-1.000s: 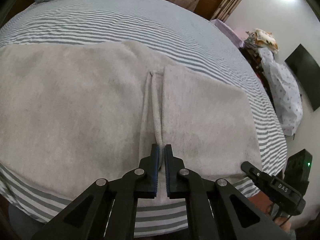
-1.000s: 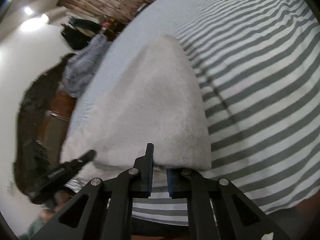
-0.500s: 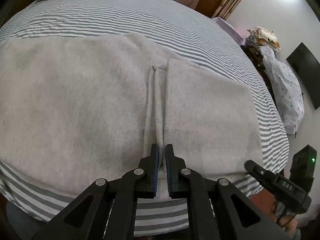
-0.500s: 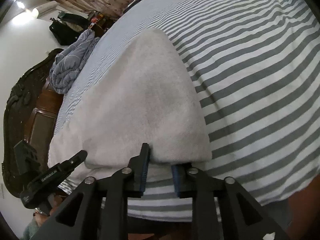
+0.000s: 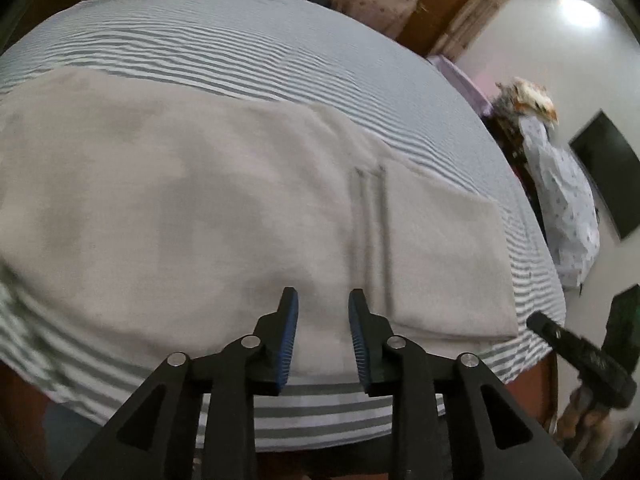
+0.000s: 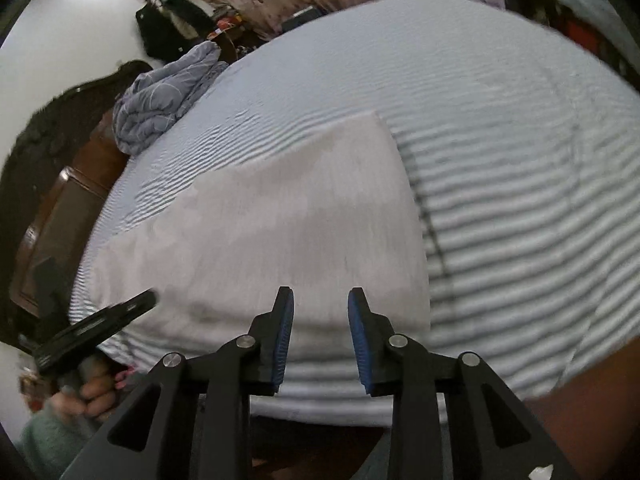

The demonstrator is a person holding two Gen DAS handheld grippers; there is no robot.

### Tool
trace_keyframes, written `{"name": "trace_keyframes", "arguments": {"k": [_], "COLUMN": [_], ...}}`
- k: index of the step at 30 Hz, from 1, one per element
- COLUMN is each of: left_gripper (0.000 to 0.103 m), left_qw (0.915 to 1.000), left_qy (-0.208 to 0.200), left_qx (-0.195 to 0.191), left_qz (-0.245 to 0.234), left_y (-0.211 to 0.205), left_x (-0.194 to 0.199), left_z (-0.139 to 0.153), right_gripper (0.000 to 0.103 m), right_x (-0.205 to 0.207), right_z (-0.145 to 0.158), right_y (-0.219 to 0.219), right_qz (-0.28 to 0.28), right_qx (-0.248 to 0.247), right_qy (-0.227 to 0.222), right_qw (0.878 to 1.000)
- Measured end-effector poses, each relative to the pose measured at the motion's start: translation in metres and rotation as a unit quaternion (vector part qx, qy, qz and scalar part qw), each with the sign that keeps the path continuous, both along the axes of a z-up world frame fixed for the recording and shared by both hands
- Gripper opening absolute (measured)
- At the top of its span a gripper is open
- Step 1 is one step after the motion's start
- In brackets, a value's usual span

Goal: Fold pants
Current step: 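Grasp the pants end with the left tool and lift it up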

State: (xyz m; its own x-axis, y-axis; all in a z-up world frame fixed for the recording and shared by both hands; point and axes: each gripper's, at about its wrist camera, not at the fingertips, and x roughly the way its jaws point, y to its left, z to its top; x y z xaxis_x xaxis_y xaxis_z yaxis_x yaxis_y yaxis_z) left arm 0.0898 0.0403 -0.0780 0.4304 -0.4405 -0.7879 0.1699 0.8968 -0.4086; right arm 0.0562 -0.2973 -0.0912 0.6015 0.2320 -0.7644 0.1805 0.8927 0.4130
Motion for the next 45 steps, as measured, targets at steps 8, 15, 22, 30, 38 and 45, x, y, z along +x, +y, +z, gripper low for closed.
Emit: {"name": "trace_keyframes", "arguments": {"k": [8,15,22,30,38,45], "left_gripper": [0.032,0.032,0.037,0.043,0.049,0.050], "left_qw": [0.9921,0.9738,0.9582,0.9411,0.9345,0.9323], "left_qy": [-0.003,0.023,0.041,0.043,0.048,0.045], "left_qx": [-0.010,-0.052,-0.114,-0.182,-0.211,-0.225], "left_qz": [0.125,0.220,0.259,0.282,0.283,0.280], "left_y": [0.099,0.165,0.201,0.226,0.241,0.252], "left_x": [-0.009,-0.016,-0.011,0.004,0.022,0.011], "left_z": [0.004,-0.015,-0.035,-0.047,-0.059,-0.061], "right_gripper": [0.027,0.028,0.031,0.035,0.035,0.036], "right_x": [0.080,0.103,0.084,0.063,0.069,0.077], "right_z": [-0.016,-0.031,-0.033,-0.033,-0.033,-0.033], "right_y": [0.009,0.013,0.034,0.069,0.109,0.130], "right_qz": [-0.008,-0.015,0.002,0.031,0.071,0.082], "right_qx": [-0.069,-0.092,-0.080,-0.074,-0.050,-0.049], "right_qy": [0.026,0.050,0.057,0.063,0.072,0.074], "right_qw": [0.997,0.994,0.995,0.995,0.994,0.993]}}
